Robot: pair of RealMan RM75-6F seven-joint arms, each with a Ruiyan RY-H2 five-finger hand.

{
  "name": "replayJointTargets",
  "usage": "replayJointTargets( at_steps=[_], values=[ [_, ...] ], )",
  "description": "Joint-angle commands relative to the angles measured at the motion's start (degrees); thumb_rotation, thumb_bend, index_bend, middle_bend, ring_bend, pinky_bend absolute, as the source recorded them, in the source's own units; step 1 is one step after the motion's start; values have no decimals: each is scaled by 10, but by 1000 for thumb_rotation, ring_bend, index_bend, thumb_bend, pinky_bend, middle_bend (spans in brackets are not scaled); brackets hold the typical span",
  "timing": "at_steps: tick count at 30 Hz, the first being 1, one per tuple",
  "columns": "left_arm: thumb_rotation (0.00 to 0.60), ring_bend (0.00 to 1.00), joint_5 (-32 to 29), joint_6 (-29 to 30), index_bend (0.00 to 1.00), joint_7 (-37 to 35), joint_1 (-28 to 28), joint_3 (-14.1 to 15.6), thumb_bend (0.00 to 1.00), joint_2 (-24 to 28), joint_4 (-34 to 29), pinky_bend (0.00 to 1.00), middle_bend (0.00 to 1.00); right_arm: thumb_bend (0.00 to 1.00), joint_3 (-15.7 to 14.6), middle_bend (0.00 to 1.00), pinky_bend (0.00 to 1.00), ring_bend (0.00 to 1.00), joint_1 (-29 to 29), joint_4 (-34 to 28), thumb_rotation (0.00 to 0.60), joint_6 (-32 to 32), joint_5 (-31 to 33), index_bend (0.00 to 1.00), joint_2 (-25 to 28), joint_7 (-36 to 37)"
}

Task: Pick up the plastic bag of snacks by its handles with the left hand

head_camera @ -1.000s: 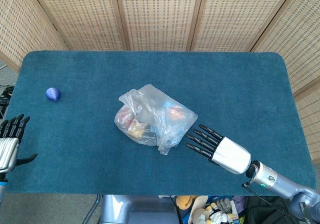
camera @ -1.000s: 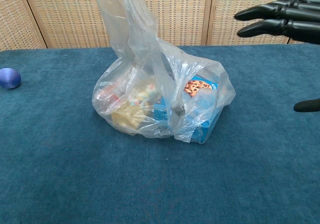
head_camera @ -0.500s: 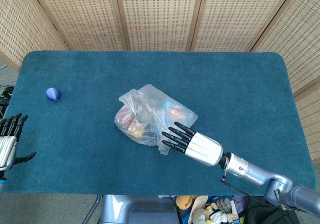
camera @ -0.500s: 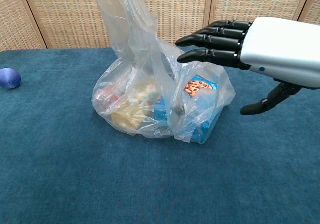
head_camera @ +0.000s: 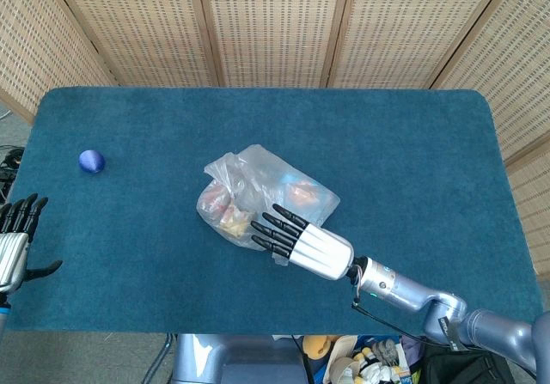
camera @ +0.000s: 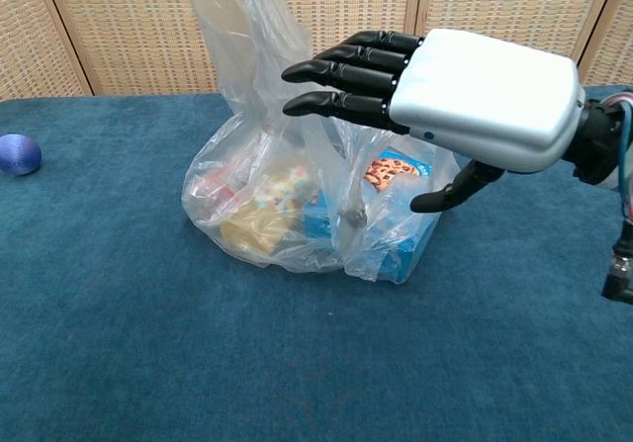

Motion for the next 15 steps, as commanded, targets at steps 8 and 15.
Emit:
replayJointTargets(
  at_steps=[8,15],
  values=[
    [600,0,-6,-6,0,6,-3,0,130,-4,3,0,0,0,16,0,84,0,18,24,600,-10,43,1,-38,-15],
    [600,0,-9,-9,0,6,-5,0,131,-5,4,0,0,0,33,0,84,0,23,35,600,-15,84,8,-69,-24]
  ],
)
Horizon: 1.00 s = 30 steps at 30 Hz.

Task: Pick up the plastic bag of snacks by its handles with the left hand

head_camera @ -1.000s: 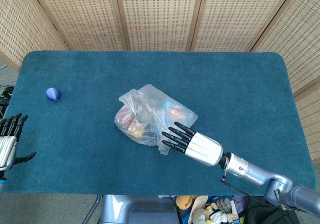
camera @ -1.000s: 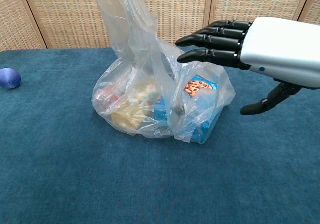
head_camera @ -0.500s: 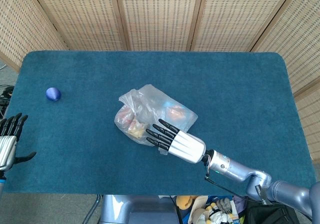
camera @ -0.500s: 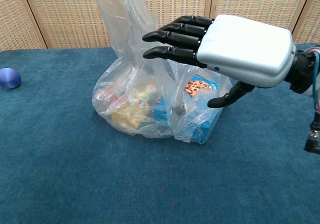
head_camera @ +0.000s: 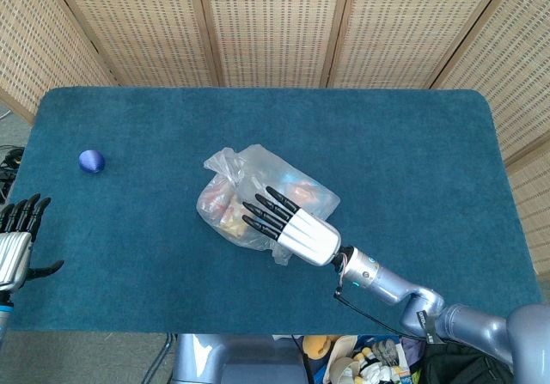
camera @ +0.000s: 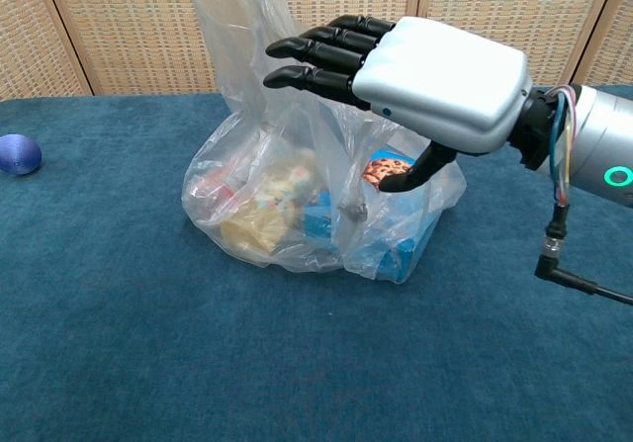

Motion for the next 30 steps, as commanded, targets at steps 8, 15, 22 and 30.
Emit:
replayJointTargets(
  at_steps=[8,15,22,30],
  values=[
    [600,0,-4,-3,0,-7,-1,-1,131,2,1,0,0,0,25,0,86,0,-11,13,600,16,74,49,-48,28],
    [600,0,-4,-5,0,-7,-2,0,132,2,1,0,0,0,45,0,91,0,-25,-7,600,30,134,73,-66,61],
    [600,0,-3,-5,0,-9,-2,1,131,2,0,0,0,0,62,1,96,0,-37,-39,600,48,174,78,-75,74],
    [600,0,-4,-6,0,-11,-3,2,131,3,0,0,0,0,68,1,96,0,-38,-59,600,63,180,78,-69,76]
  ],
)
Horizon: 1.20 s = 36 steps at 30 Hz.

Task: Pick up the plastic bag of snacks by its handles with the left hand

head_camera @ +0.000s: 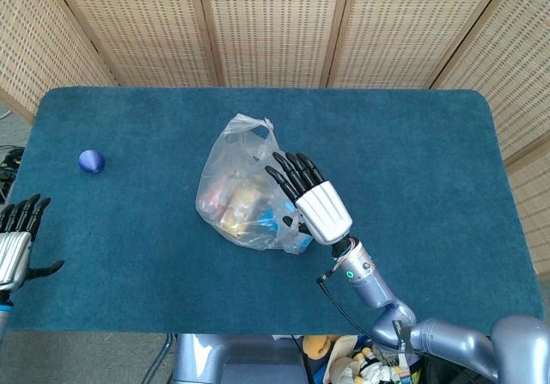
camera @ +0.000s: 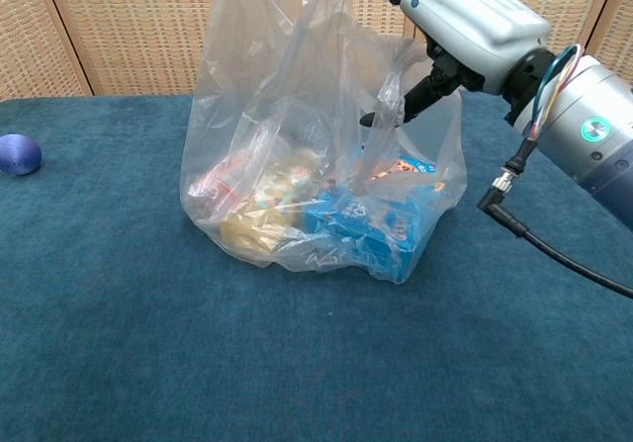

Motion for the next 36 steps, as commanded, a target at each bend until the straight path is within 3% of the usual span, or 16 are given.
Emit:
replayJointTargets(
  at_steps=[1,22,36],
  values=[
    [600,0,-1,-1,0,0,0,0,131,0,0,0,0,0,3,1,96,0,-1,-12,600,5,3,78,4,3],
    [600,0,-5,-4,0,2,-2,0,131,0,-1,0,0,0,62,0,96,0,5,-68,600,8,92,10,-16,2],
    [600,0,-3,-5,0,0,-2,2,132,0,-1,0,0,0,90,0,96,0,-1,-107,600,27,118,0,-3,17]
  ],
)
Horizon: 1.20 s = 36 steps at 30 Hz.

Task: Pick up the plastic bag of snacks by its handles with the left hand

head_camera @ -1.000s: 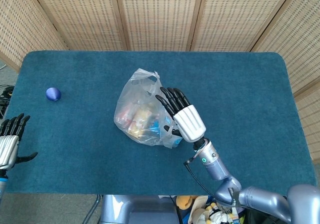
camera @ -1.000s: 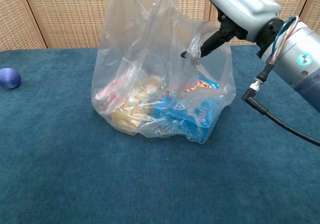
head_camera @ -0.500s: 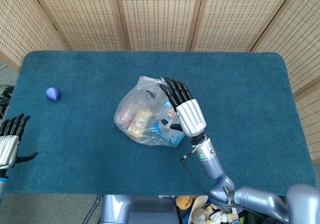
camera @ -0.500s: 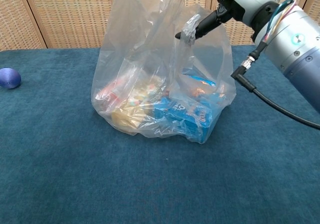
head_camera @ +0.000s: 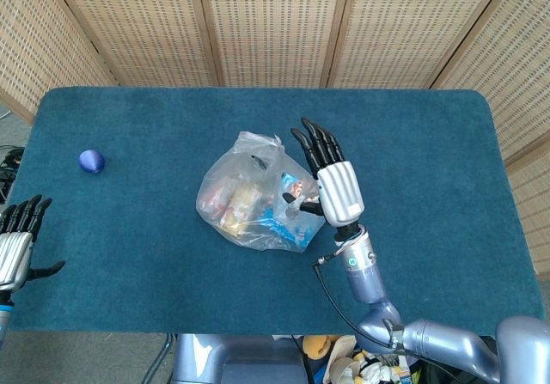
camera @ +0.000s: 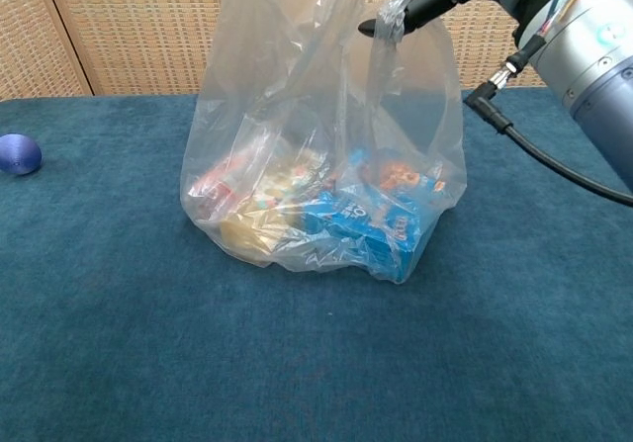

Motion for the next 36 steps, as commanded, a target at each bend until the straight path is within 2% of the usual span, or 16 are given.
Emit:
replayJointTargets(
  at_steps=[1,10,19,34,36],
  values=[
    [600,0,0,0,0,0,0,0,131,0,0,0,0,0,5,0,96,0,0,-10,600,4,0,0,6,5],
    [600,0,5,-5,0,-9,-3,1,133,1,0,0,0,0,25,0,96,0,3,-40,600,3,12,0,32,7],
    [600,0,47,-13,0,-86,-18,2,132,4,9,0,0,0,29,0,96,0,0,-55,600,-2,20,0,57,16],
    [600,0,193,-16,0,-343,-96,10,152,-4,66,0,0,0,34,0,96,0,-5,-74,600,-5,30,0,100,27],
    [600,0,214,-22,0,-412,-116,14,155,0,62,0,0,0,34,0,96,0,-5,-78,600,-3,29,0,104,29]
  ],
)
